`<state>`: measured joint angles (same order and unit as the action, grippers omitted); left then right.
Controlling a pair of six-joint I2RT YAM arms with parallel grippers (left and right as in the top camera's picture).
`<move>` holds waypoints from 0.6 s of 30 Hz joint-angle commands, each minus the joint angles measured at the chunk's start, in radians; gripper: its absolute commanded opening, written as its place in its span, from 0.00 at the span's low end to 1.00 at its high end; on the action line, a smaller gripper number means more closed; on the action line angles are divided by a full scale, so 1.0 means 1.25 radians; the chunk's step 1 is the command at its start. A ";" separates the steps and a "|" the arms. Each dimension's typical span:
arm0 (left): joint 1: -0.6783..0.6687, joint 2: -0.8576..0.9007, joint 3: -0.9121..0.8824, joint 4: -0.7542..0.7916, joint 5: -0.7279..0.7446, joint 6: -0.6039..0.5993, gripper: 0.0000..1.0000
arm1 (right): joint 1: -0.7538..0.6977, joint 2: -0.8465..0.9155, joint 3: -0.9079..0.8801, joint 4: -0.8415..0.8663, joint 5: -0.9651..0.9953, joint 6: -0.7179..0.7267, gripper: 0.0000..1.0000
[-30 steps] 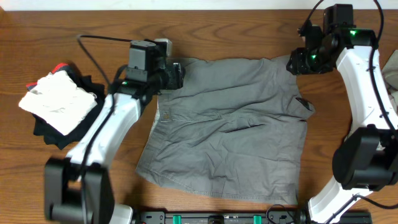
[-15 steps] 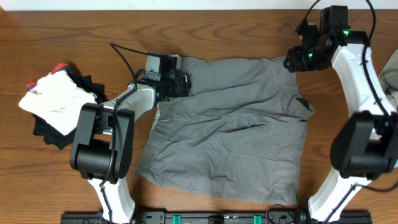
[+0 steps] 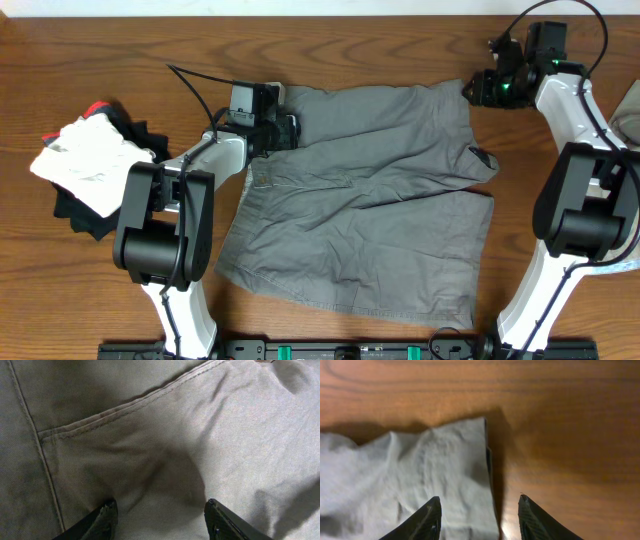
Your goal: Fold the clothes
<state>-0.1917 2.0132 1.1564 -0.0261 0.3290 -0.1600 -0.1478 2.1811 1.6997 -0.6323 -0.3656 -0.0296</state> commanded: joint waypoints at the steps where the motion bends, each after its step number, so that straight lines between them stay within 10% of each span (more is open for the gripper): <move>1: 0.013 0.055 -0.022 -0.031 -0.063 -0.010 0.59 | 0.004 0.045 -0.003 0.024 -0.060 0.055 0.47; 18: 0.013 0.055 -0.023 -0.048 -0.063 -0.011 0.59 | 0.006 0.120 -0.003 0.207 -0.127 0.131 0.43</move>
<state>-0.1917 2.0136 1.1622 -0.0437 0.3214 -0.1596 -0.1474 2.3131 1.6989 -0.3916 -0.4622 0.0994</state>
